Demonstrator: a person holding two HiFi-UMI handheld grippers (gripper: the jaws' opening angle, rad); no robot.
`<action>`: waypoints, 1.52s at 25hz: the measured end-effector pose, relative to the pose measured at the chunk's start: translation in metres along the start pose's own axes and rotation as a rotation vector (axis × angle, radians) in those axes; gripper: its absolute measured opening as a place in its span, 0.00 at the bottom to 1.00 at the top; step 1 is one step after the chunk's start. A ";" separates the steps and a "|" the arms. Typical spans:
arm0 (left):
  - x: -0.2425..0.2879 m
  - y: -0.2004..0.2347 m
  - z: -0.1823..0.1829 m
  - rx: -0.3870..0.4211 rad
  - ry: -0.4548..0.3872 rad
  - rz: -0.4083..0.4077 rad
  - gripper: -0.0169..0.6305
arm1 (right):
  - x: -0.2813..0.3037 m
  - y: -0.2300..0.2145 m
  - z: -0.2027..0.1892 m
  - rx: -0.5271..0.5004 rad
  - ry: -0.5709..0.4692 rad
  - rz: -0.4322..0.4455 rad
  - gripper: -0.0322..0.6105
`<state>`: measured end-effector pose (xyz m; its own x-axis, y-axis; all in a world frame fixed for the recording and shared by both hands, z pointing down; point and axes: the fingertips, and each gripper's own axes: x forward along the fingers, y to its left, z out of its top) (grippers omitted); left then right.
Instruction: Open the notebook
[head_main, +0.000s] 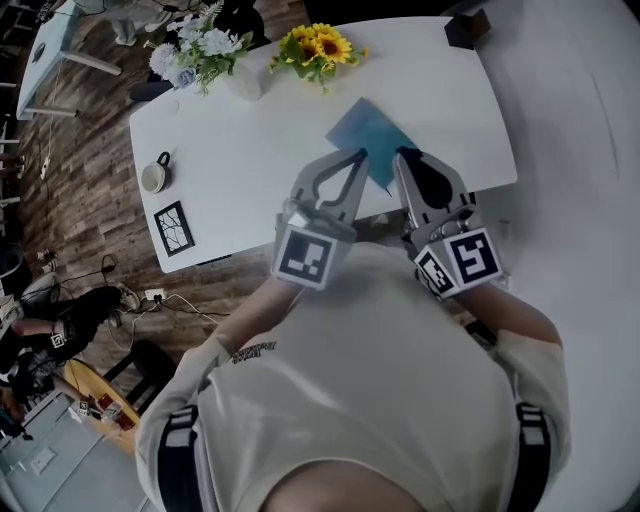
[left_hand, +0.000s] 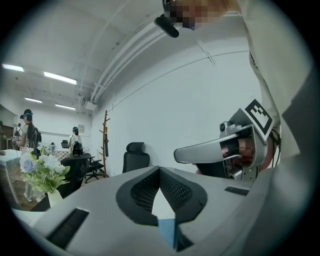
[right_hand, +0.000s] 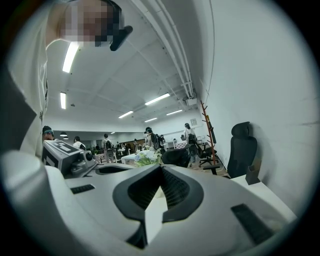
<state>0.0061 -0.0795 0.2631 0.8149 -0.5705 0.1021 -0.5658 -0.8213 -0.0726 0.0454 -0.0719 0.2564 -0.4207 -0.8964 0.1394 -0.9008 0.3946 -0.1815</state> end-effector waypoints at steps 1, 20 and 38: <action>0.003 -0.001 0.000 -0.002 0.004 0.003 0.05 | 0.000 -0.003 0.000 0.002 0.003 0.004 0.06; 0.053 -0.011 -0.038 -0.056 0.095 0.028 0.05 | 0.009 -0.058 -0.036 0.056 0.110 0.029 0.06; 0.106 0.009 -0.146 -0.202 0.291 0.031 0.05 | 0.049 -0.116 -0.116 0.068 0.264 -0.006 0.11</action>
<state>0.0696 -0.1474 0.4185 0.7437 -0.5478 0.3831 -0.6266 -0.7709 0.1143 0.1169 -0.1384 0.3975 -0.4369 -0.8113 0.3885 -0.8978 0.3670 -0.2434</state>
